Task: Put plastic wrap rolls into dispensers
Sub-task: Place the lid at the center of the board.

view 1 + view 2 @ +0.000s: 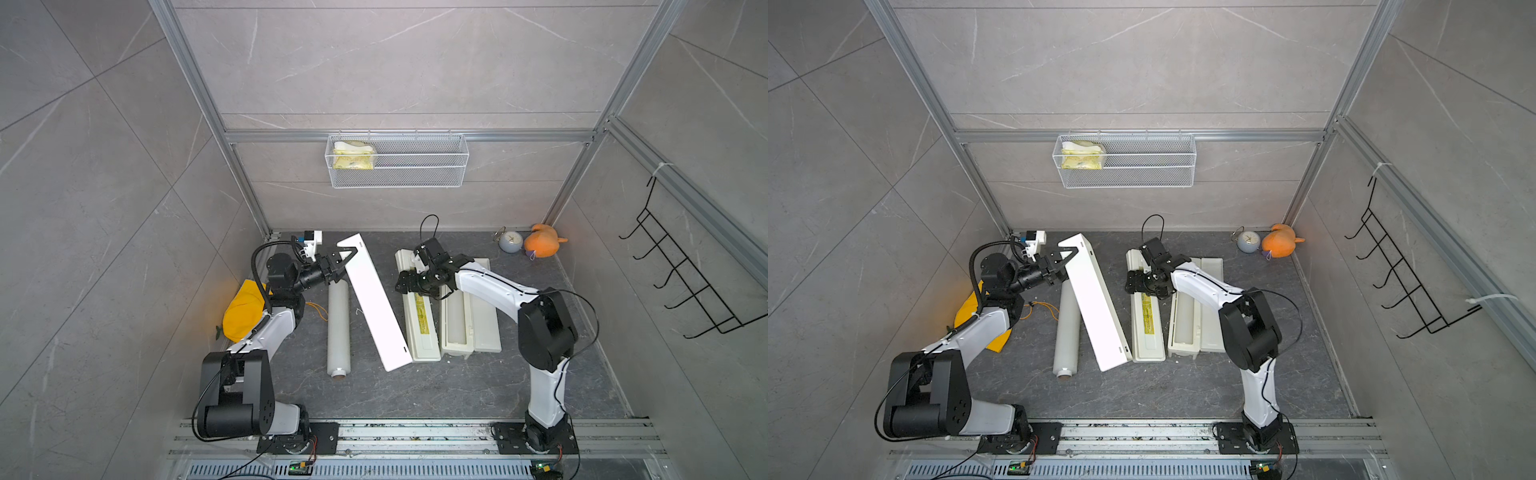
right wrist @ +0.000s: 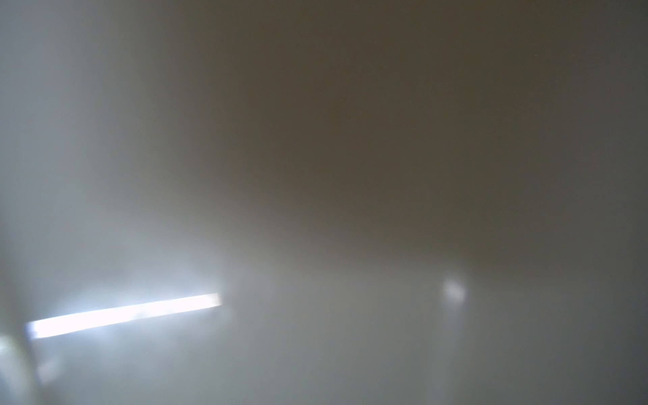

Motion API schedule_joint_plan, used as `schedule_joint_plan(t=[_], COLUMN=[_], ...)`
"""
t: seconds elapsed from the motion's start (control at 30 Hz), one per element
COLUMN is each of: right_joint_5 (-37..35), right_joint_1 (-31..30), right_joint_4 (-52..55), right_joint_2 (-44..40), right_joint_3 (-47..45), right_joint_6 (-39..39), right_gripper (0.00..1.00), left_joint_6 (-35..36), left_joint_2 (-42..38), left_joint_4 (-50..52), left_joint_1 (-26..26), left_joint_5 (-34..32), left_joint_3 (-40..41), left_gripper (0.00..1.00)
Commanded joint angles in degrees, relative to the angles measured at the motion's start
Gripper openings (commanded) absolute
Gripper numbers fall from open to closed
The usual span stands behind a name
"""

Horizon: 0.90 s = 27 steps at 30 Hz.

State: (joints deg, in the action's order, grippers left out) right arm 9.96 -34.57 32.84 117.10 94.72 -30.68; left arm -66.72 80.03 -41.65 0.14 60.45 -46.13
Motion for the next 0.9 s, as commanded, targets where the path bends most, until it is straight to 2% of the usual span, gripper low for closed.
schedule_joint_plan(t=[0.0, 0.13, 0.27, 0.37, 0.57, 0.8, 0.87], right_joint_5=[-10.49, -17.10, -19.58, -19.75, -15.42, -19.72, -15.80], right_joint_1=[-1.00, -1.65, -1.84, -1.99, -1.85, -1.97, -1.86], right_joint_4=[6.62, 9.89, 11.58, 13.94, 16.23, 18.36, 20.73], right_joint_2=[3.59, 7.97, 11.18, 12.99, 14.78, 11.59, 14.08], right_joint_3=[4.48, 8.08, 9.76, 12.02, 14.17, 14.40, 18.07], right_joint_6=[-3.18, -5.22, -5.03, -3.63, -1.67, -0.43, 2.04], right_gripper=[0.86, 0.88, 0.92, 1.00, 1.00, 1.00, 1.00], left_joint_6=[4.66, 5.02, 4.67, 4.23, 3.55, 3.45, 3.53], left_joint_2=[-3.20, -2.72, -1.13, -0.28, 1.65, 3.10, 3.53], left_joint_4=[4.69, 5.08, 4.07, 2.94, 1.24, 0.88, 0.91], left_joint_1=[0.93, 1.70, 1.70, 1.66, 1.70, 1.69, 1.70], left_joint_5=[3.28, 3.76, 4.07, 4.26, 4.51, 4.63, 4.60], left_joint_3=[0.24, 0.97, 1.18, 1.22, 1.52, 1.36, 1.04], left_gripper=[0.74, 0.75, 0.75, 0.75, 0.76, 0.76, 0.76])
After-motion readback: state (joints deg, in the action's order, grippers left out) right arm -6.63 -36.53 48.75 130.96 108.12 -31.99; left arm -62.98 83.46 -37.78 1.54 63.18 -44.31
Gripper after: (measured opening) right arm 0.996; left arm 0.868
